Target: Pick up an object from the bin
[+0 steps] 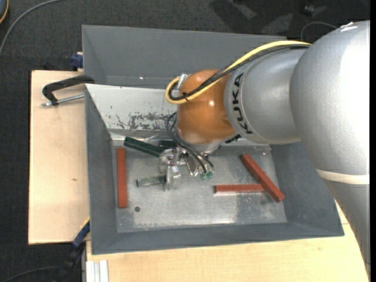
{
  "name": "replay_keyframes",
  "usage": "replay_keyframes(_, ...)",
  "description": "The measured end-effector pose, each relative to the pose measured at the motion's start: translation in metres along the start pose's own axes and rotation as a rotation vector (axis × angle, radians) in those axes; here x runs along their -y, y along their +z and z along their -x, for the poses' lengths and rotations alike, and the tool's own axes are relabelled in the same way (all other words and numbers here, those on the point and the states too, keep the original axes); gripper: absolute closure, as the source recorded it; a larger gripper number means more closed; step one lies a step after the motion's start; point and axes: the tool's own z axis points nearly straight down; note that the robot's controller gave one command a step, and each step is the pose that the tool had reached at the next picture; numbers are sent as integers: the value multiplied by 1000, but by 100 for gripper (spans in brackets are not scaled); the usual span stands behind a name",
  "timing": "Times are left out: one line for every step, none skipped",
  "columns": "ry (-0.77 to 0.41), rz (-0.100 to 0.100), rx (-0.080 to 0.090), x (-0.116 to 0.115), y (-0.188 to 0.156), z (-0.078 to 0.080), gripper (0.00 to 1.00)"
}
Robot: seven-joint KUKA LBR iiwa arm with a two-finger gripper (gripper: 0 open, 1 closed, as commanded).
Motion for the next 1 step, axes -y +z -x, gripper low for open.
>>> replay_keyframes(-36, -1, 10, 1, -130, -18, 100)
